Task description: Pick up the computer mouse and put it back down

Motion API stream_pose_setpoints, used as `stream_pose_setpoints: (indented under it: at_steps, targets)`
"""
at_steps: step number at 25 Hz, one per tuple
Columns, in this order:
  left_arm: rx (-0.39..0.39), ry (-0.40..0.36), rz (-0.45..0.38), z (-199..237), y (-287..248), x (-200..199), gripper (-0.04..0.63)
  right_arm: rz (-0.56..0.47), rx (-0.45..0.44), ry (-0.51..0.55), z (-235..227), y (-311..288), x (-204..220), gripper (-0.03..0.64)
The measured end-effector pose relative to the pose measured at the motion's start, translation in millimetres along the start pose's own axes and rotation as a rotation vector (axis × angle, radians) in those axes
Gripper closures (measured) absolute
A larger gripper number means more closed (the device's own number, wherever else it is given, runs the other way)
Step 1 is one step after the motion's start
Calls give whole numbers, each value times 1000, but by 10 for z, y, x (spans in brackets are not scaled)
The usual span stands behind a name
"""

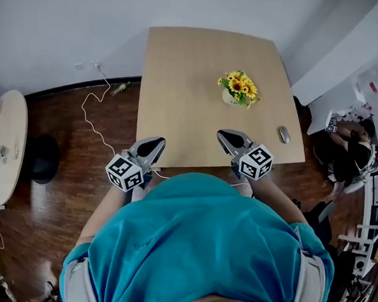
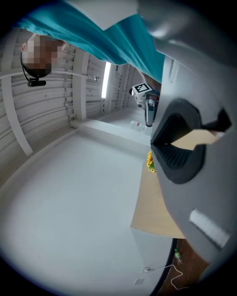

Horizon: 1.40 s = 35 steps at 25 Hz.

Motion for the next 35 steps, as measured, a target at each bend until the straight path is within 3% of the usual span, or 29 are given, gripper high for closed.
stream_pose_setpoints:
  at_steps: [3, 6, 10, 15, 20, 25, 31, 35]
  targets:
    - [-19, -34, -3, -147, -165, 46, 592, -10, -20, -8, -154, 234, 54, 615]
    - [-86, -23, -13, -400, -393, 121, 592, -15, -63, -15, -374, 612, 133, 615]
    - [-178, 6, -37, -1046, -808, 256, 592, 0, -127, -9, -672, 1386, 258, 615]
    - [-232, 55, -46, -1727, -1194, 446, 592, 36, -171, -19, -988, 2093, 392, 614]
    - [-230, 59, -33, -2001, -1309, 535, 592, 26, -178, -49, -1152, 2295, 517, 615]
    - [-168, 62, -29, -1991, -1376, 538, 592, 40, -143, -20, -1105, 2292, 494, 615]
    - [-71, 27, 15, -2230, -1894, 585, 592, 12, -81, -9, -1295, 2701, 424, 615]
    - [-77, 4, 7, -2538, -2191, 632, 592, -8, -82, -4, -1518, 3114, 440, 615]
Point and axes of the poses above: the fingertips, and each gripper's own axes: y backward along the fingers, z to its left, x out of its underside, the point moved 3 cm from there along y, backward along the fingers, and after that the axes turned 14 degrees about -x, right-handed, at the moved point
